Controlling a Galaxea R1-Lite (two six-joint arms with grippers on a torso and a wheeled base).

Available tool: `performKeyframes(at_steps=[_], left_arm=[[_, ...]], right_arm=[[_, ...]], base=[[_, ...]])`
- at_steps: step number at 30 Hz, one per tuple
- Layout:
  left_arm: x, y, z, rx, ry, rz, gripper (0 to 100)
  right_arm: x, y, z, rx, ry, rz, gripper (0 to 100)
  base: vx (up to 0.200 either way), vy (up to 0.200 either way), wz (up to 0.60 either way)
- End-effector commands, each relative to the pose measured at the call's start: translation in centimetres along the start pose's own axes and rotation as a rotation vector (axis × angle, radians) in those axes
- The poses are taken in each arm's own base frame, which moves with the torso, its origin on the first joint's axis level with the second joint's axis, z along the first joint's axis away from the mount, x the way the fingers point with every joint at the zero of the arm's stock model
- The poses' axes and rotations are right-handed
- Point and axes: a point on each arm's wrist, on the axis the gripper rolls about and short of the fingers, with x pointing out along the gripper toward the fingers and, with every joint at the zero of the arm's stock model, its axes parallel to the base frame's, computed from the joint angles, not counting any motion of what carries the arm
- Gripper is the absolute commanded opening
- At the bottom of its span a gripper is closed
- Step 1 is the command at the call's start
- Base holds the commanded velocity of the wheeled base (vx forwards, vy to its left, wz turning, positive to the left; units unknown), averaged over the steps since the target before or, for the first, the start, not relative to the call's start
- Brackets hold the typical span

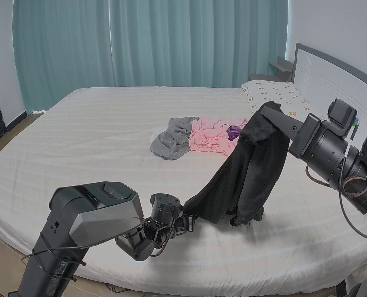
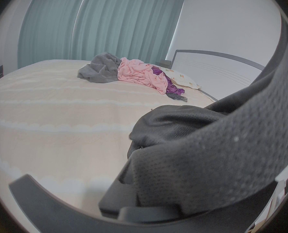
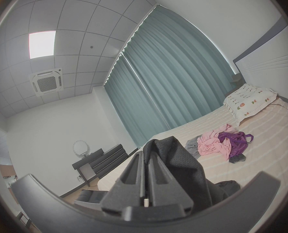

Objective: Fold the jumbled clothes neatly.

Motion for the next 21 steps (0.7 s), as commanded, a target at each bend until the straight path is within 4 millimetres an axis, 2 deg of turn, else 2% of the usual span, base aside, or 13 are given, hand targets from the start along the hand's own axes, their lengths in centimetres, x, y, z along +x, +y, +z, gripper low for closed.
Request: performKeyframes(at_steps=[1, 4, 6, 9, 10, 11, 14, 16, 17, 20, 21], left_arm=[[-4.1, 0.8, 3.1, -0.024, -0.038, 0.027, 0], [-6.6, 1.2, 5.1, -0.039, -0.074, 0.049, 0], [-8.8, 1.6, 7.2, -0.058, -0.122, 0.063, 0], [-11.3, 1.9, 10.1, -0.097, -0.198, 0.075, 0], [-11.7, 1.9, 10.5, -0.101, -0.206, 0.081, 0], [-12.8, 2.2, 11.9, -0.114, -0.232, 0.104, 0], [-15.4, 2.5, 14.7, -0.135, -0.289, 0.147, 0], [-15.5, 2.5, 14.9, -0.136, -0.292, 0.149, 0], [-18.3, 2.2, 17.5, -0.146, -0.366, 0.143, 0], [-21.2, 1.8, 20.8, -0.156, -0.463, 0.132, 0], [-22.1, 1.8, 21.5, -0.159, -0.478, 0.135, 0]], right_arm=[[0.8, -2.6, 0.1, -0.008, 0.004, -0.090, 0], [1.4, -4.5, 0.2, -0.015, 0.012, -0.135, 0], [2.0, -6.3, 0.2, -0.018, 0.019, -0.183, 0], [3.0, -8.3, -0.2, -0.021, 0.029, -0.237, 0], [3.3, -8.7, -0.3, -0.022, 0.031, -0.249, 0], [3.9, -9.4, -0.2, -0.023, 0.023, -0.269, 0], [5.5, -10.2, 1.4, -0.033, -0.058, -0.283, 0], [5.6, -10.2, 1.6, -0.034, -0.066, -0.282, 0], [6.8, -9.6, 4.9, -0.043, -0.197, -0.249, 0], [7.2, -8.3, 8.5, -0.054, -0.331, -0.219, 0], [7.2, -7.9, 9.0, -0.054, -0.351, -0.214, 0]], base=[[0.000, 0.000, 0.00], [0.000, 0.000, 0.00], [0.000, 0.000, 0.00], [0.000, 0.000, 0.00], [0.000, 0.000, 0.00], [0.000, 0.000, 0.00], [0.000, 0.000, 0.00], [0.000, 0.000, 0.00], [0.000, 0.000, 0.00], [0.000, 0.000, 0.00], [0.000, 0.000, 0.00]])
